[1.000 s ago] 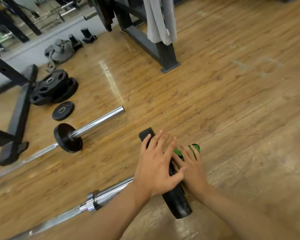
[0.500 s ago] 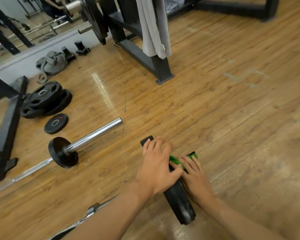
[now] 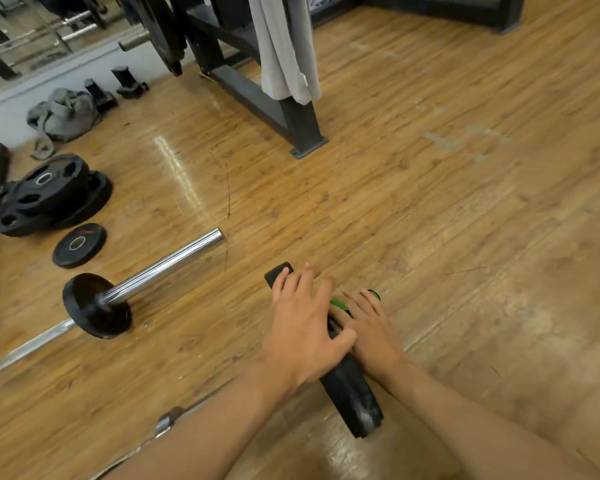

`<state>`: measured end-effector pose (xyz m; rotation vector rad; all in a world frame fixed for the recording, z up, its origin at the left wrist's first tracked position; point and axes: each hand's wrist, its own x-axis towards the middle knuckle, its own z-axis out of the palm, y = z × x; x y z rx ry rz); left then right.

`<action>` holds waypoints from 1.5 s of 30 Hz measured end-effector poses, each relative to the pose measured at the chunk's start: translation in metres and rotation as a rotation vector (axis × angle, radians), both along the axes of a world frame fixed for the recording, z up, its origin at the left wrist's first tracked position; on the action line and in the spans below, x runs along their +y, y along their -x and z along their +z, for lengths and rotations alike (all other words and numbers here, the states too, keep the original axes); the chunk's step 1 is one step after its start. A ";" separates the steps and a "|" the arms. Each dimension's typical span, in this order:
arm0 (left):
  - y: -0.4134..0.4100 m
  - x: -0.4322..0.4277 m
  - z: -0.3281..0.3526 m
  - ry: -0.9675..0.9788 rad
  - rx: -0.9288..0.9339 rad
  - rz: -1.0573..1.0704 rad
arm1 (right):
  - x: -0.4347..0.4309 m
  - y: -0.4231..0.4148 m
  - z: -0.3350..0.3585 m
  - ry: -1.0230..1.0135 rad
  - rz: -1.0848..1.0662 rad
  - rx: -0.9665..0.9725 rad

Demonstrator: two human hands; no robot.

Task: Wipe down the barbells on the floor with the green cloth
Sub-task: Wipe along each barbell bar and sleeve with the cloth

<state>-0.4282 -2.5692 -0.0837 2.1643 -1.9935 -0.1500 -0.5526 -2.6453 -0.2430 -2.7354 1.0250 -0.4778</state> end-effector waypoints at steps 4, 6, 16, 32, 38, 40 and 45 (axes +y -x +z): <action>-0.010 0.003 0.011 -0.073 -0.054 -0.084 | 0.011 0.005 -0.001 -0.013 0.000 -0.072; -0.018 0.003 0.019 -0.114 -0.080 -0.128 | 0.019 0.020 0.000 0.038 0.045 -0.149; -0.020 0.003 0.017 -0.149 -0.049 -0.202 | 0.015 0.015 0.009 -0.048 0.041 -0.088; 0.025 0.026 0.008 -0.067 -0.087 -0.076 | 0.016 0.030 0.014 -0.085 0.075 0.124; 0.036 0.035 0.005 -0.037 -0.059 -0.169 | 0.032 0.039 0.023 -0.164 0.015 0.141; 0.029 0.026 0.008 -0.058 -0.025 -0.148 | 0.036 0.057 0.018 -0.148 0.068 0.068; 0.001 0.010 0.007 -0.096 0.005 0.024 | 0.036 0.038 0.020 -0.089 0.011 0.048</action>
